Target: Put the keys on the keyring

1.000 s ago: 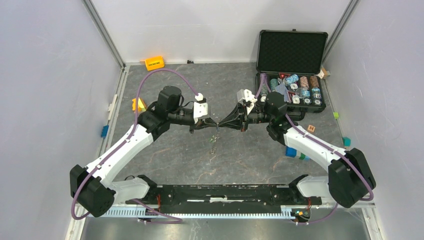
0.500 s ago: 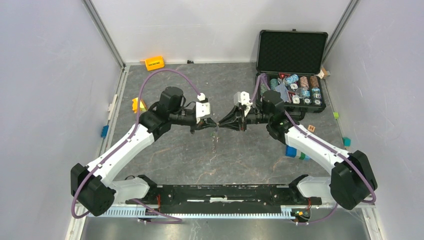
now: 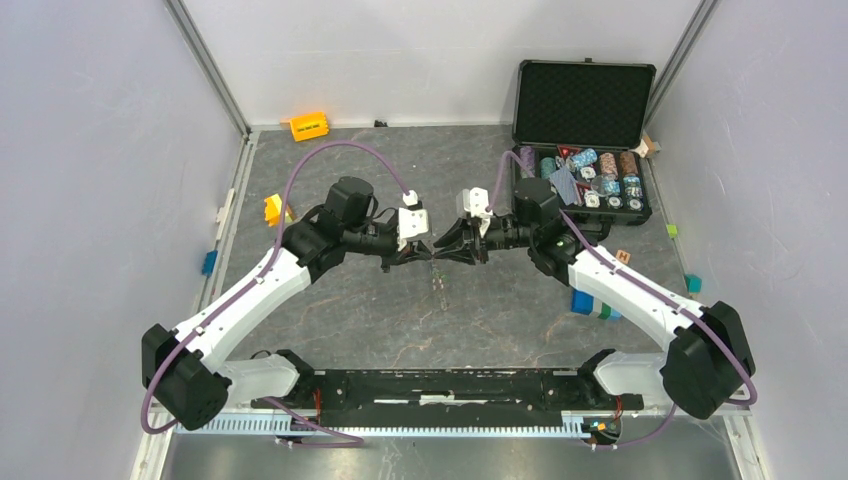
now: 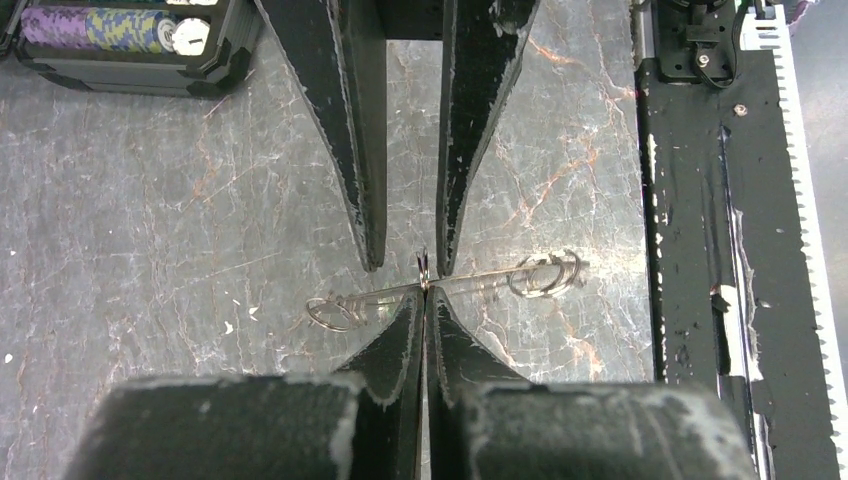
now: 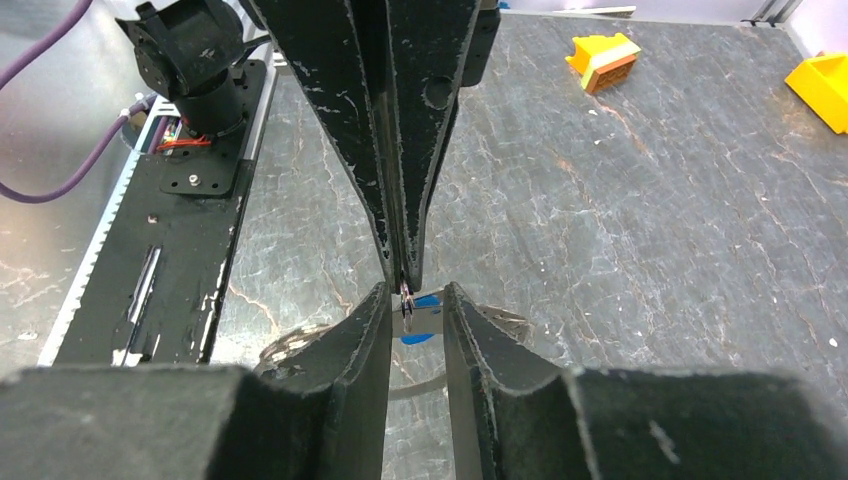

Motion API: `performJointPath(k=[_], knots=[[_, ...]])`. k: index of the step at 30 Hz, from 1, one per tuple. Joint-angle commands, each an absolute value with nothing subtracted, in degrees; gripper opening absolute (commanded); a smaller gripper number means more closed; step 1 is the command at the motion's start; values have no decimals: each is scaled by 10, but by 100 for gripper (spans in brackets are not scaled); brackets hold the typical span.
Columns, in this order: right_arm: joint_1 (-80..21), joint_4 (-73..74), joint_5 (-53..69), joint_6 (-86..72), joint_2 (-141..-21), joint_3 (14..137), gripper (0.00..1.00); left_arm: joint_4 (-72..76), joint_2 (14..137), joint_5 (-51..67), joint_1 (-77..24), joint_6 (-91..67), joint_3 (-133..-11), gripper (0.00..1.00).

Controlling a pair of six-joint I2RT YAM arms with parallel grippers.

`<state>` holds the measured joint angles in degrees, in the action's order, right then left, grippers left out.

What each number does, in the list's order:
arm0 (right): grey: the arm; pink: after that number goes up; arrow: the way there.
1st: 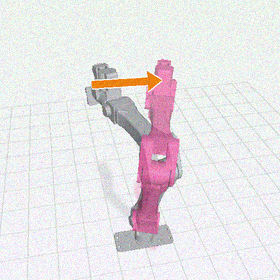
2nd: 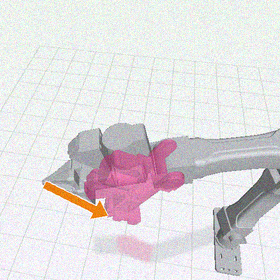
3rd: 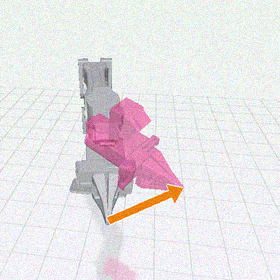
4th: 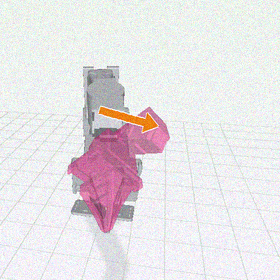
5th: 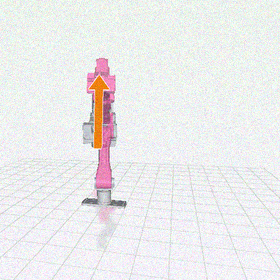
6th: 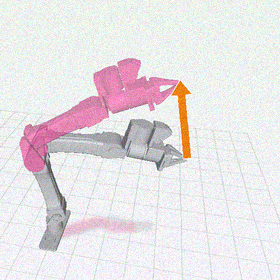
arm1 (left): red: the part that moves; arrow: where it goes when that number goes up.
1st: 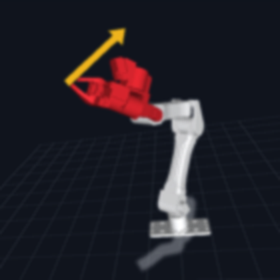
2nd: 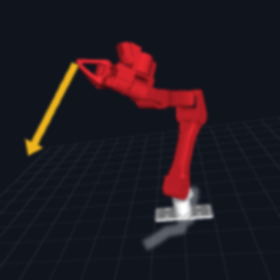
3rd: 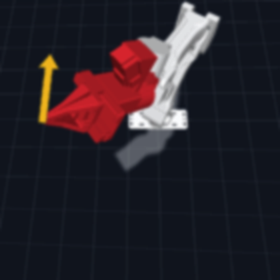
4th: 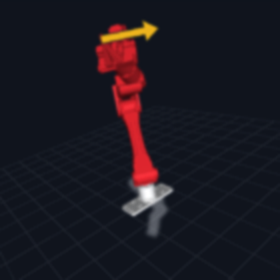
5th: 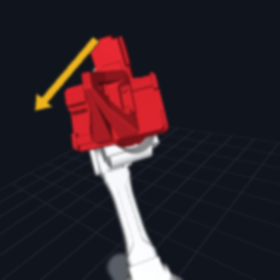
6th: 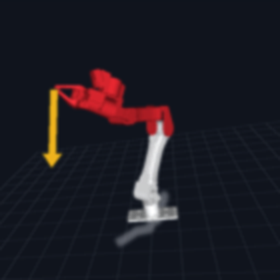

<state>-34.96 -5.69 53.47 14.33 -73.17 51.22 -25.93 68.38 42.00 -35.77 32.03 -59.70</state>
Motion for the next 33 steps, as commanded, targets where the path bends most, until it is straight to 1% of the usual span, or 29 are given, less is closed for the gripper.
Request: performJointPath(k=[1,4,8,12,15,23,28,31,33], knots=[[-358,-44,526,165,-727,531,30,-252,681,417,-361,320,-628,2],[-359,-40,525,172,-726,527,30,-252,681,417,-361,320,-629,2],[-361,-41,524,172,-728,528,23,-252,683,420,-361,318,-629,2],[-364,-40,523,172,-731,531,22,-252,684,422,-362,318,-628,2],[-366,-40,524,171,-735,533,18,-252,684,422,-362,318,-628,2],[-371,-38,521,173,-741,536,16,-252,685,422,-364,318,-628,2],[-372,-35,519,176,-742,537,4,-253,684,423,-364,318,-628,2],[-372,-33,519,177,-742,538,0,-255,684,423,-364,320,-628,2],[-372,-33,517,179,-742,538,0,-255,683,424,-364,319,-627,2]])
